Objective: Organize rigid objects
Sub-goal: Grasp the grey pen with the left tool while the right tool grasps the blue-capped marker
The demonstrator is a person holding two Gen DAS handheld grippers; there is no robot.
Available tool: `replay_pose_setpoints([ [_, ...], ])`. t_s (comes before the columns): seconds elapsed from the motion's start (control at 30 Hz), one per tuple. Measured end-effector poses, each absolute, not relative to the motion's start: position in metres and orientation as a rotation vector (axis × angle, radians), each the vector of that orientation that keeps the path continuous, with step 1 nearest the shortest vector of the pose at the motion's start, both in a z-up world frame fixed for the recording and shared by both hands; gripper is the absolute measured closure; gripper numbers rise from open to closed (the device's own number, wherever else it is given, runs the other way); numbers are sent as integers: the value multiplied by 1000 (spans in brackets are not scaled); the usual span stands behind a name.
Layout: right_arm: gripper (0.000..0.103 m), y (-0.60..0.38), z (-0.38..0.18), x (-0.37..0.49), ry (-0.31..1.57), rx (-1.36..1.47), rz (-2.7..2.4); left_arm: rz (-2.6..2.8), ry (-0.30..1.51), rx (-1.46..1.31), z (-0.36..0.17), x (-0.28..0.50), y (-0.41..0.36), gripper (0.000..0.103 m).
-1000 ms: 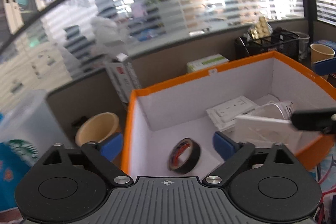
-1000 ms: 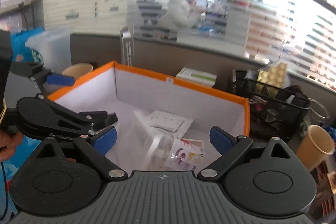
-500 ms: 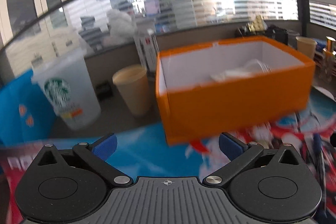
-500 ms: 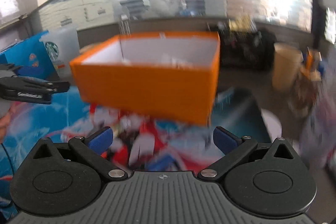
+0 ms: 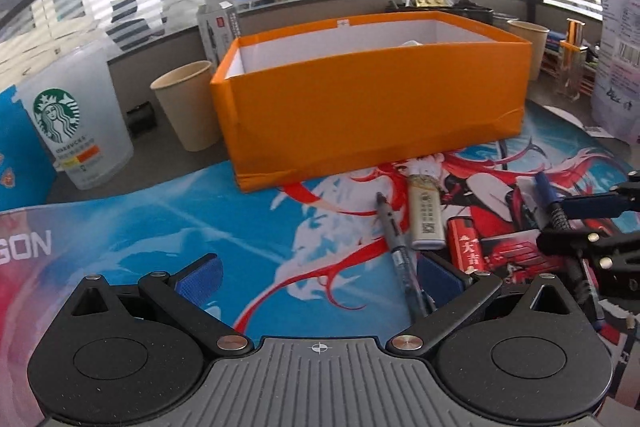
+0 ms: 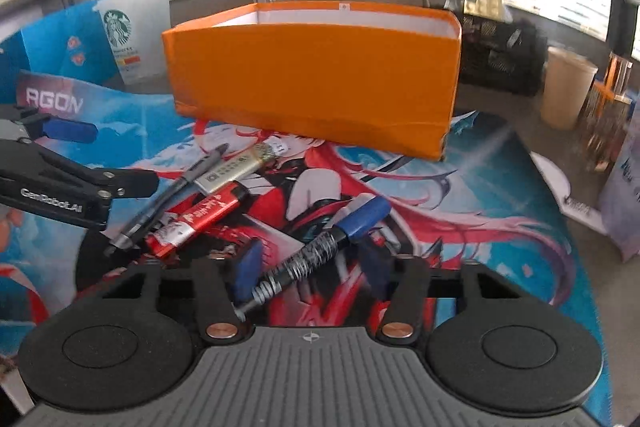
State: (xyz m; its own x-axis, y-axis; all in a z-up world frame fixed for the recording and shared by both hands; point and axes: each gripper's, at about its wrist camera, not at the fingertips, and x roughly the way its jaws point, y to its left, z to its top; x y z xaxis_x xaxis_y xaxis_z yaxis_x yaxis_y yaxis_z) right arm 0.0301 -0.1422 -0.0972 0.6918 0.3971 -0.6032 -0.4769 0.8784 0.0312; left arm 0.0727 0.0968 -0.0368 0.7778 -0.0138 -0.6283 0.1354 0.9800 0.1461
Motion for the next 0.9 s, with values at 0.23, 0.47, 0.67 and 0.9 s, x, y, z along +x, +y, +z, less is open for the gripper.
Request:
replay_pose_setpoints([
  [0.23,91,-152,-100,27,602,-243,496,-174,713,138,-49,77,92,3],
  [0.47,91,-157,-101,29,591,-224,479,-224,657,100,-53,77,85,74],
  [0.67,91,-161,-100,31,591,-195,468,-213,659,53,-52,75,83,96],
  [0.9,91,-163,-90,26,553,-192,466,-188,643,2,-42,69,90,96],
])
